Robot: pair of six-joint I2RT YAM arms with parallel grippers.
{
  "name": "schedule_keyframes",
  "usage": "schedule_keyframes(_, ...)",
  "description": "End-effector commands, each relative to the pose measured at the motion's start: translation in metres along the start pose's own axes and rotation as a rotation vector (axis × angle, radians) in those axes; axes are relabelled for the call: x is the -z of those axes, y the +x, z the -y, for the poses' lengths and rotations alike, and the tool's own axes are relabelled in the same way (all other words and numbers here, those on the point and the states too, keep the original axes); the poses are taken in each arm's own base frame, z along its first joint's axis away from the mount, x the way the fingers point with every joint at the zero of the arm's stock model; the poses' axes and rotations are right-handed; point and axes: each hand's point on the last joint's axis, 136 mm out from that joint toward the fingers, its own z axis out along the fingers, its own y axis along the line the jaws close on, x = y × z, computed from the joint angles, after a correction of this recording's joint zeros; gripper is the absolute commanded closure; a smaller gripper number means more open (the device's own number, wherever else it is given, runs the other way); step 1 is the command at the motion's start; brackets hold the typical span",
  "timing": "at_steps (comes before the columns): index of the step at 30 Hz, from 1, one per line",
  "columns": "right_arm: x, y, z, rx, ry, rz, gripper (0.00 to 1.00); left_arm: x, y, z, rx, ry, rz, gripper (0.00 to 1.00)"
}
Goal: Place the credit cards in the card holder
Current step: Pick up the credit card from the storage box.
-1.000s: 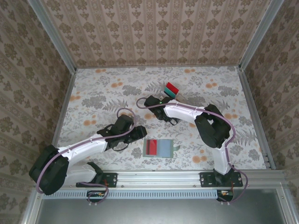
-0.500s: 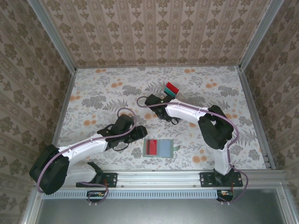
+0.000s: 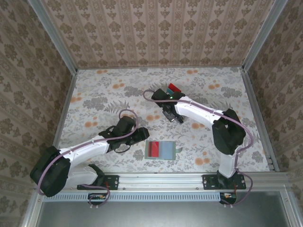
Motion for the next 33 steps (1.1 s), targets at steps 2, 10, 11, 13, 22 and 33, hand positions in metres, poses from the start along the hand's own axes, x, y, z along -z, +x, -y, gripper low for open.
schedule_keyframes(2,0.025,0.009,0.003,-0.1,-0.119,0.0,0.99,0.007,-0.007,0.013,0.0,0.035,0.014,0.34)
schedule_keyframes(10,0.075,0.018,-0.004,-0.34,-0.414,0.108,1.0,0.02,-0.017,0.037,0.005,0.132,0.048,0.34)
schedule_keyframes(11,0.082,0.019,-0.006,-0.39,-0.475,0.13,1.0,0.023,-0.018,0.042,0.004,0.151,0.052,0.34)
schedule_keyframes(13,0.096,0.021,-0.01,-0.483,-0.601,0.173,1.0,0.026,-0.021,0.051,0.004,0.185,0.056,0.33)
schedule_keyframes(22,0.132,0.026,-0.029,-0.761,-1.076,0.283,1.0,0.041,-0.033,0.105,0.015,0.451,0.038,0.29)
schedule_keyframes(33,0.135,0.033,-0.048,-0.809,-1.249,0.27,0.99,0.031,-0.038,0.143,0.05,0.643,-0.048,0.37)
